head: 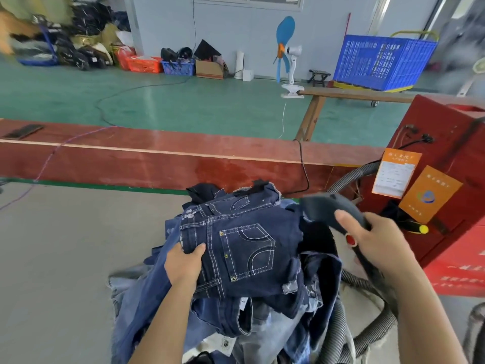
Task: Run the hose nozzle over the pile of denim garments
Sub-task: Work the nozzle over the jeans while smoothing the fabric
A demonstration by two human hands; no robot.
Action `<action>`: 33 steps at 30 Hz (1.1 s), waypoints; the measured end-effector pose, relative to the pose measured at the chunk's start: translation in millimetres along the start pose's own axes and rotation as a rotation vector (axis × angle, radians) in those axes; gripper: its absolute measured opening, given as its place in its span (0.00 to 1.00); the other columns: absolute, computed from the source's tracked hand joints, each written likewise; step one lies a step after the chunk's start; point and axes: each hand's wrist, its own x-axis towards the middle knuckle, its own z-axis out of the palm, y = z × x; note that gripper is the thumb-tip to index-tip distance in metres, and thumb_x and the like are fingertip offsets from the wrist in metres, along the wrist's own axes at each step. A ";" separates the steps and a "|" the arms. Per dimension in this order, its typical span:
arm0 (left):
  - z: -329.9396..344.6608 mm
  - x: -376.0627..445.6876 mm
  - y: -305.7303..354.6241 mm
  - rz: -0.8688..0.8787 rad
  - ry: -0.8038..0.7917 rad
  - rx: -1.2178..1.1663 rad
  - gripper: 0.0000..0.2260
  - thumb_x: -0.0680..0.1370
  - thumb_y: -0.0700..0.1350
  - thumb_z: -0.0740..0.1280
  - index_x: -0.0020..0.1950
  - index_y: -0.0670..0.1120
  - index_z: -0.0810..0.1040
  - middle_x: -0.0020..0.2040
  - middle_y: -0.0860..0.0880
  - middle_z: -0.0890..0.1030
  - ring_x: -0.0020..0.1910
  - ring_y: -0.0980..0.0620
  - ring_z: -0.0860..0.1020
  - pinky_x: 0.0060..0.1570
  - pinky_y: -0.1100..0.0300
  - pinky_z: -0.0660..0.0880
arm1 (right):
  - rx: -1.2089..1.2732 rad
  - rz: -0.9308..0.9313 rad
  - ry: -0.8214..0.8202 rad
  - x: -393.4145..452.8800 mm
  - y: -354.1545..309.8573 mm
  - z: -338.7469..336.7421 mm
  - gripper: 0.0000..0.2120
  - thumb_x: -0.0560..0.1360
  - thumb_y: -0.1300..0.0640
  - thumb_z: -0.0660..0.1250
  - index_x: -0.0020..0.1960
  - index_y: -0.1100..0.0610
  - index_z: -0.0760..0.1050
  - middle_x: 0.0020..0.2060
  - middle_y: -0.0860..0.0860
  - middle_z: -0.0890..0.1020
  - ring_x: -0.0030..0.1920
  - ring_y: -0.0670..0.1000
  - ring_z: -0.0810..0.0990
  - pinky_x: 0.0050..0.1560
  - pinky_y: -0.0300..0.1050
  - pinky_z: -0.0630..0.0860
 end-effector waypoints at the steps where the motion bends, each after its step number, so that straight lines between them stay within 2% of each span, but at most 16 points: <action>1: -0.3 0.2 -1.0 -0.005 -0.010 -0.007 0.05 0.75 0.42 0.72 0.46 0.44 0.77 0.44 0.45 0.80 0.43 0.45 0.77 0.43 0.56 0.71 | 0.049 -0.009 0.075 -0.9 -2.0 -2.8 0.27 0.70 0.30 0.62 0.37 0.55 0.73 0.25 0.48 0.76 0.26 0.49 0.77 0.33 0.48 0.71; 3: -1.1 1.1 -0.9 -0.043 -0.084 -0.073 0.07 0.75 0.43 0.72 0.50 0.43 0.78 0.49 0.43 0.81 0.47 0.44 0.78 0.47 0.53 0.73 | 0.118 -0.043 0.156 -3.2 -8.3 -5.9 0.27 0.70 0.32 0.62 0.37 0.57 0.72 0.22 0.46 0.73 0.21 0.45 0.73 0.30 0.46 0.68; 4: -1.9 1.8 0.6 -0.094 -0.130 -0.115 0.11 0.75 0.45 0.73 0.55 0.42 0.78 0.54 0.42 0.81 0.49 0.43 0.77 0.50 0.51 0.74 | 0.167 -0.057 0.130 -4.6 -12.3 -6.0 0.26 0.71 0.33 0.63 0.37 0.58 0.72 0.22 0.46 0.73 0.21 0.46 0.72 0.29 0.45 0.68; 6: -7.1 1.6 6.0 -0.247 -0.216 -0.157 0.24 0.72 0.48 0.75 0.64 0.40 0.75 0.63 0.42 0.77 0.56 0.41 0.76 0.57 0.47 0.73 | 0.295 -0.059 -0.038 -8.4 -19.9 -0.8 0.22 0.72 0.38 0.66 0.40 0.60 0.75 0.23 0.48 0.75 0.22 0.49 0.73 0.24 0.45 0.70; 8: -16.5 0.6 11.8 -0.402 -0.388 -0.157 0.34 0.66 0.52 0.79 0.69 0.43 0.73 0.68 0.42 0.74 0.65 0.40 0.73 0.66 0.43 0.69 | 0.280 -0.059 -0.259 -11.8 -23.3 11.1 0.20 0.74 0.42 0.67 0.41 0.60 0.75 0.24 0.50 0.77 0.22 0.50 0.74 0.24 0.43 0.71; 11: -28.4 0.0 15.5 -0.495 -0.708 -0.179 0.36 0.57 0.51 0.81 0.64 0.47 0.78 0.60 0.42 0.81 0.58 0.40 0.80 0.58 0.42 0.75 | -0.020 -0.084 -0.463 -12.0 -18.5 29.4 0.23 0.73 0.36 0.66 0.37 0.57 0.70 0.26 0.50 0.78 0.22 0.48 0.74 0.33 0.45 0.72; 13: -31.3 -4.1 15.9 -0.444 -0.849 -0.097 0.33 0.59 0.47 0.81 0.63 0.46 0.78 0.55 0.43 0.83 0.54 0.42 0.82 0.54 0.45 0.78 | -0.242 -0.089 -0.476 -9.3 -13.6 36.1 0.25 0.72 0.33 0.64 0.38 0.56 0.69 0.30 0.50 0.80 0.23 0.46 0.75 0.37 0.46 0.73; 14: -30.2 -7.2 15.1 -0.374 -0.879 -0.019 0.33 0.60 0.46 0.81 0.63 0.45 0.78 0.54 0.44 0.84 0.54 0.44 0.82 0.55 0.46 0.77 | -0.319 -0.078 -0.461 -7.8 -10.5 37.8 0.26 0.72 0.32 0.63 0.40 0.56 0.70 0.33 0.51 0.81 0.25 0.47 0.76 0.39 0.47 0.75; 17: -22.2 -15.1 19.4 -0.151 -0.759 0.102 0.27 0.62 0.41 0.80 0.59 0.46 0.78 0.52 0.49 0.85 0.53 0.50 0.82 0.59 0.49 0.75 | -0.363 -0.035 -0.401 -5.6 -4.3 38.2 0.26 0.72 0.30 0.61 0.42 0.55 0.71 0.36 0.51 0.82 0.30 0.51 0.79 0.43 0.51 0.79; 19: -21.0 -12.9 25.6 -0.096 -0.665 0.005 0.19 0.66 0.40 0.78 0.55 0.47 0.78 0.46 0.52 0.86 0.46 0.54 0.84 0.49 0.53 0.78 | -0.272 -0.049 -0.341 -5.1 -3.0 35.9 0.25 0.72 0.30 0.61 0.40 0.54 0.72 0.32 0.50 0.81 0.28 0.51 0.79 0.40 0.51 0.78; 22: -17.7 -2.5 31.7 -0.143 -0.486 -0.166 0.18 0.69 0.44 0.77 0.56 0.44 0.78 0.49 0.45 0.84 0.50 0.43 0.82 0.51 0.44 0.79 | -0.025 -0.092 -0.188 -1.0 -5.8 29.7 0.26 0.71 0.31 0.63 0.37 0.55 0.72 0.23 0.47 0.78 0.23 0.51 0.79 0.34 0.49 0.75; 24: -14.8 0.9 28.6 -0.155 -0.338 -0.166 0.12 0.72 0.41 0.75 0.54 0.43 0.79 0.46 0.44 0.83 0.46 0.43 0.81 0.47 0.48 0.79 | 0.107 -0.080 -0.088 1.4 -8.6 25.3 0.28 0.67 0.29 0.63 0.38 0.55 0.75 0.23 0.48 0.78 0.25 0.51 0.78 0.35 0.50 0.74; 27: -17.5 4.1 14.5 -0.170 -0.186 0.026 0.08 0.73 0.35 0.71 0.51 0.39 0.76 0.39 0.45 0.79 0.38 0.46 0.76 0.41 0.56 0.74 | 0.114 -0.037 0.038 1.2 -6.5 22.5 0.29 0.66 0.28 0.61 0.39 0.55 0.76 0.28 0.49 0.79 0.32 0.52 0.77 0.37 0.50 0.71; 29: -23.1 3.9 12.7 -0.152 -0.131 0.253 0.14 0.72 0.36 0.71 0.55 0.37 0.73 0.40 0.43 0.78 0.39 0.45 0.77 0.43 0.54 0.74 | 0.074 0.020 0.092 -0.2 -4.5 21.4 0.25 0.70 0.29 0.61 0.39 0.53 0.75 0.31 0.49 0.80 0.34 0.52 0.78 0.36 0.48 0.70; 31: -22.0 0.4 19.7 -0.083 -0.043 0.597 0.29 0.70 0.39 0.75 0.65 0.37 0.64 0.53 0.40 0.77 0.52 0.40 0.77 0.51 0.48 0.75 | 0.020 0.049 0.129 -0.6 -5.5 19.1 0.24 0.71 0.29 0.60 0.39 0.51 0.74 0.32 0.48 0.80 0.34 0.51 0.78 0.36 0.47 0.69; 33: -14.9 -9.9 34.7 0.203 0.169 0.750 0.36 0.69 0.39 0.75 0.71 0.40 0.59 0.62 0.37 0.71 0.60 0.36 0.72 0.55 0.44 0.71 | -0.004 0.054 0.133 -0.3 -6.8 18.7 0.24 0.72 0.29 0.59 0.40 0.51 0.73 0.33 0.48 0.80 0.35 0.52 0.79 0.38 0.47 0.70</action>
